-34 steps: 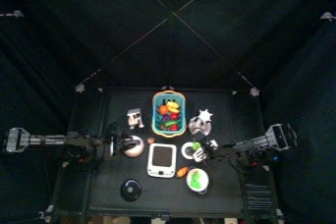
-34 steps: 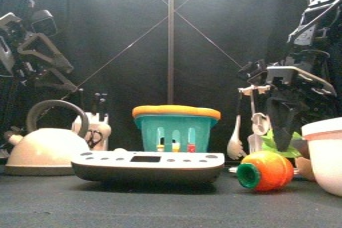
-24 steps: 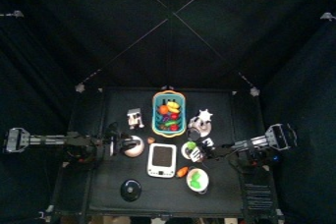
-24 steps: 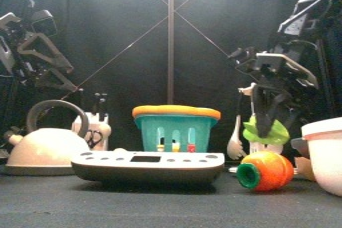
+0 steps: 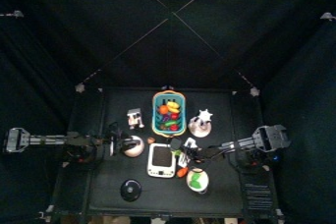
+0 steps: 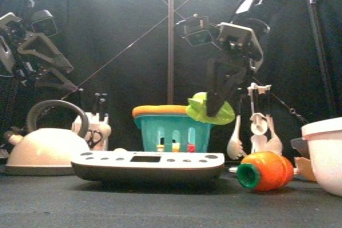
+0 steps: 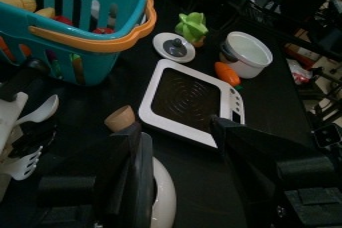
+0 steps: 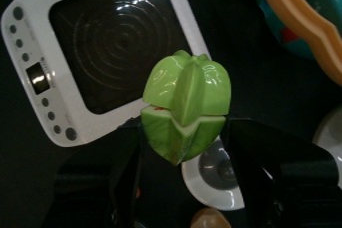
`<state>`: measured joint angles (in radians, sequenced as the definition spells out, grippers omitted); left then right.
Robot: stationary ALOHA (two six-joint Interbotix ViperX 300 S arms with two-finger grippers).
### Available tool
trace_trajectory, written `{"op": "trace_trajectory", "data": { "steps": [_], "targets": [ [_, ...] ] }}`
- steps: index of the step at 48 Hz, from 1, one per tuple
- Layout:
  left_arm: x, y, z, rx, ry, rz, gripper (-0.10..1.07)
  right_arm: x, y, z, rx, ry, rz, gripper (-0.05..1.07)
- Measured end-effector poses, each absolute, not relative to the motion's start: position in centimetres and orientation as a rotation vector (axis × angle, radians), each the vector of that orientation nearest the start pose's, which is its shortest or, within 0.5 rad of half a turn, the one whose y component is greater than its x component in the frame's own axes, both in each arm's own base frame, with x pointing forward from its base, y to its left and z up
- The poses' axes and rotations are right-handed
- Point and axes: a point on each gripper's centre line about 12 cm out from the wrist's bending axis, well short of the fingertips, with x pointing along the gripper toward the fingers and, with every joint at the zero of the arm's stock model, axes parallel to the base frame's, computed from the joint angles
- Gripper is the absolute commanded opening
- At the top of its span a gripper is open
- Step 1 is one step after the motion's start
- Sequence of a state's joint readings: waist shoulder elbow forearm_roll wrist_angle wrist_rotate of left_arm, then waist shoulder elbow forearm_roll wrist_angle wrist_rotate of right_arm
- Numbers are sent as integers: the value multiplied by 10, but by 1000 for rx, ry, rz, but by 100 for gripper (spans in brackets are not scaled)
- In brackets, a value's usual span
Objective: Place starfruit onto stove
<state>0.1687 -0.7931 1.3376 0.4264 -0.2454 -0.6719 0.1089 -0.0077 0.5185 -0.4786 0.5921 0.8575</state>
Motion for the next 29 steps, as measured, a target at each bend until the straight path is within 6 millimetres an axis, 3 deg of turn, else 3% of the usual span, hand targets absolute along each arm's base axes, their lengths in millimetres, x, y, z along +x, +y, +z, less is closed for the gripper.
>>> {"op": "trace_trajectory", "data": {
  "steps": [14,29],
  "targets": [
    [196,21,188,-297,308,106,92,397,-2,183,270,1010,-348,67],
    [195,21,187,-299,309,105,92,408,8,187,278,998,-305,67]
  ]
}}
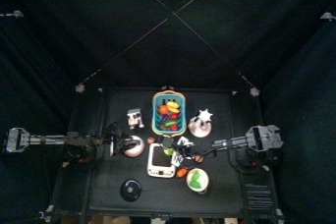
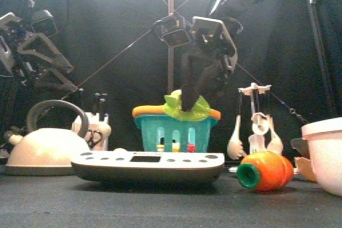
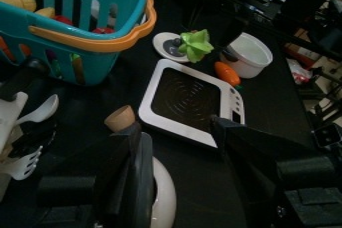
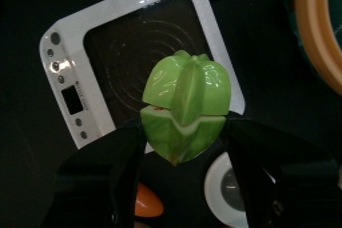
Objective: Place starfruit onto stove
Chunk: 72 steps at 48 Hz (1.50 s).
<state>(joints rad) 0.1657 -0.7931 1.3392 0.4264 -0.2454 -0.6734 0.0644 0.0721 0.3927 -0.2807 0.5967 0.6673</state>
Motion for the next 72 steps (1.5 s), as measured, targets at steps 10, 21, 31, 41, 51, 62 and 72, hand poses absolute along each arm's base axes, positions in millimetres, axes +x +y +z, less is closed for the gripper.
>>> {"op": "trace_trajectory", "data": {
  "steps": [10,21,31,41,51,62,72],
  "targets": [
    [195,21,186,-298,314,106,92,415,9,187,256,986,-289,67],
    [195,20,186,-302,313,103,92,424,8,184,530,958,-351,68],
    [194,20,185,-302,314,103,92,430,5,184,747,866,-457,68],
    [194,20,185,-302,314,102,92,433,8,174,879,809,-585,68],
    [194,20,184,-301,319,104,92,433,14,163,945,761,-713,68],
    [192,19,181,-302,327,103,92,435,20,157,1003,729,-774,69],
    [191,19,179,-305,332,106,92,439,23,148,1030,739,-794,69]
  ]
}}
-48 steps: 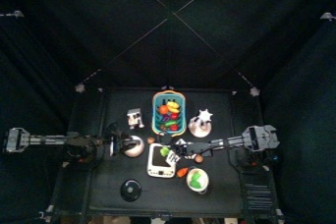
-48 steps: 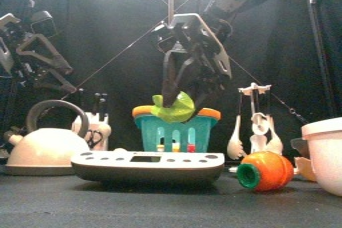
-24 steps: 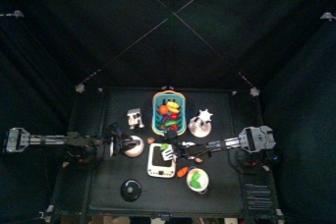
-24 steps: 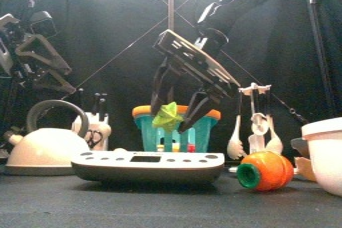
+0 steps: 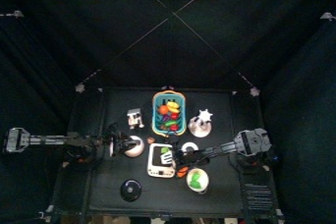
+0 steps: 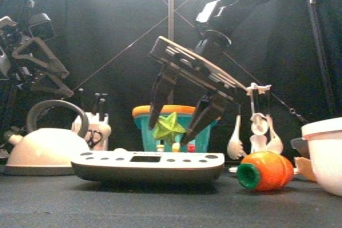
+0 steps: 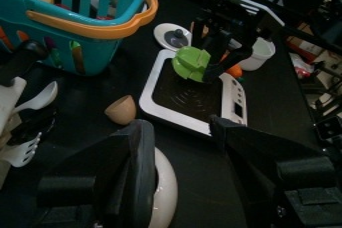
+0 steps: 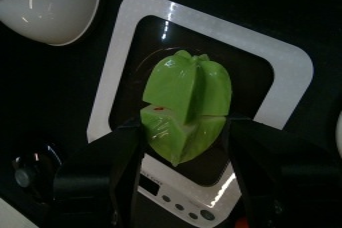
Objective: Place starfruit onto stove
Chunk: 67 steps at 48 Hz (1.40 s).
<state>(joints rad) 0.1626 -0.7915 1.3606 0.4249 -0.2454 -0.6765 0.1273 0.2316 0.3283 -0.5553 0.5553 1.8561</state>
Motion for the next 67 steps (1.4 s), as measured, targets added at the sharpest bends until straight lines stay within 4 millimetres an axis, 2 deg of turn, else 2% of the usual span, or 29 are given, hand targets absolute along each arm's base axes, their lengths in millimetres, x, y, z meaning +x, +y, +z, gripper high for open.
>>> {"op": "trace_trajectory", "data": {
  "steps": [13,32,52,67],
  "targets": [
    [191,19,179,-301,332,105,92,444,26,141,1038,753,-798,72],
    [191,19,179,-302,332,104,92,445,29,140,1033,752,-791,97],
    [191,19,179,-301,332,104,92,445,30,143,1014,758,-820,98],
    [191,19,179,-298,333,103,92,450,38,161,1007,730,-776,98]
  ]
}}
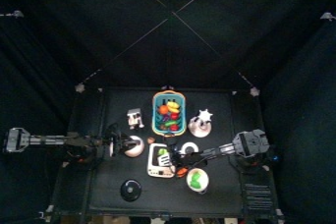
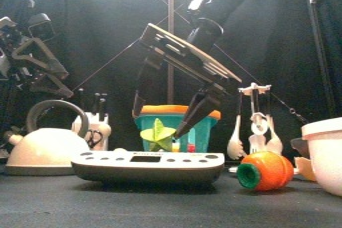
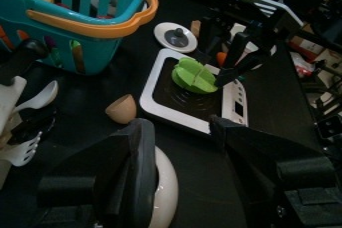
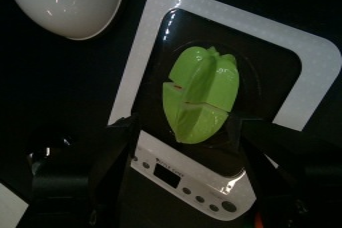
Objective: Place starfruit onto stove
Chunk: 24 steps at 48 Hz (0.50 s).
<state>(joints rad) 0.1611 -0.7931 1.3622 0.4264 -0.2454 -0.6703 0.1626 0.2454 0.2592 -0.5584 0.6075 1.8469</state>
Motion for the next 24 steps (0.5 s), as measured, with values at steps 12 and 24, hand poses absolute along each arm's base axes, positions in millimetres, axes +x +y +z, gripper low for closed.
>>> {"op": "trace_trajectory", "data": {
  "steps": [12,24],
  "targets": [
    [191,19,179,-299,333,104,92,442,37,174,985,717,-778,98],
    [191,19,179,-298,331,105,92,428,34,193,969,691,-772,97]
  ]
}}
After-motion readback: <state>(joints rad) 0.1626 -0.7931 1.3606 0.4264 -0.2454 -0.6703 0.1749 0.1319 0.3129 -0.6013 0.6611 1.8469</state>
